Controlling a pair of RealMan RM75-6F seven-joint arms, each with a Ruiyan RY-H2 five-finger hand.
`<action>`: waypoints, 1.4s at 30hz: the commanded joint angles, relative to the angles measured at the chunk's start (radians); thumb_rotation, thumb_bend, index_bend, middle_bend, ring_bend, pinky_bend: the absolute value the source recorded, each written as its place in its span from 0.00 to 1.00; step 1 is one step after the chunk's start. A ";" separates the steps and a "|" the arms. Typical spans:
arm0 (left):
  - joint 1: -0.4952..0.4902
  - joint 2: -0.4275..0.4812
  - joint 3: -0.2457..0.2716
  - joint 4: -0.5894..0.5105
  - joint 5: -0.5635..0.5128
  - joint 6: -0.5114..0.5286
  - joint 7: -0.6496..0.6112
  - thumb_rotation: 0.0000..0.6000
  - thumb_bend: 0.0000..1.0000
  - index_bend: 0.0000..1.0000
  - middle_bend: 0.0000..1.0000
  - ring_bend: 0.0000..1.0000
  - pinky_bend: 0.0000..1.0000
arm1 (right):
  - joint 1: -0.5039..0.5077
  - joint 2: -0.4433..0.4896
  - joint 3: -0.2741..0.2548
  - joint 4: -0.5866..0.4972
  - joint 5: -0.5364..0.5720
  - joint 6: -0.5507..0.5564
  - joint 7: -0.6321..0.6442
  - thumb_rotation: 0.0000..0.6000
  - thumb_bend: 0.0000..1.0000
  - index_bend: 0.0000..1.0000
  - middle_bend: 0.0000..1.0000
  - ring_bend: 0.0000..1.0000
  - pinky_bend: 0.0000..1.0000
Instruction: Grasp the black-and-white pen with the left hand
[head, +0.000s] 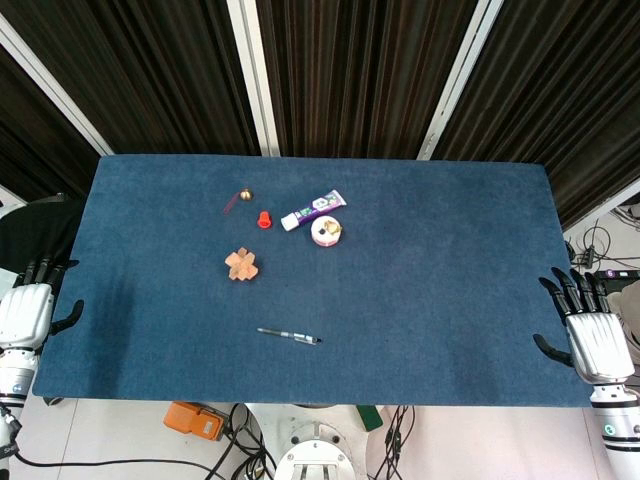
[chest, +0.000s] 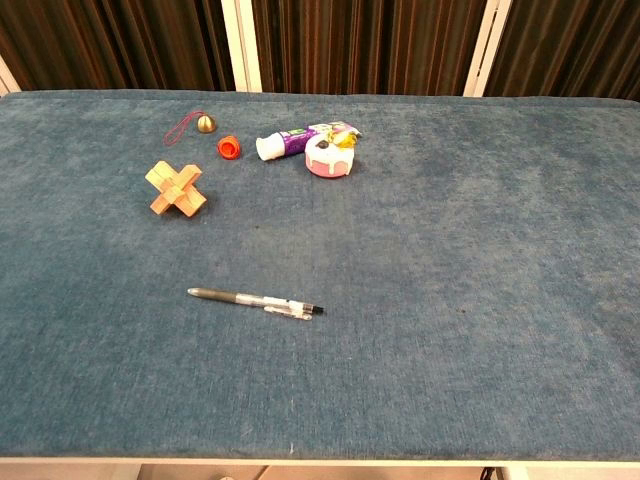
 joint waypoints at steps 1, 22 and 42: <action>-0.002 0.000 0.002 -0.002 0.000 -0.003 0.005 1.00 0.33 0.22 0.05 0.00 0.18 | -0.001 0.005 0.001 -0.007 0.010 -0.008 -0.003 1.00 0.36 0.20 0.12 0.03 0.05; -0.039 0.012 0.069 -0.159 0.105 -0.046 0.026 1.00 0.31 0.22 0.05 0.00 0.18 | 0.000 0.043 -0.013 -0.063 0.065 -0.078 -0.031 1.00 0.36 0.19 0.12 0.03 0.05; -0.191 -0.123 0.111 -0.402 0.089 -0.291 0.394 1.00 0.24 0.24 0.05 0.00 0.18 | 0.004 0.040 -0.016 -0.061 0.053 -0.079 -0.041 1.00 0.36 0.19 0.12 0.03 0.05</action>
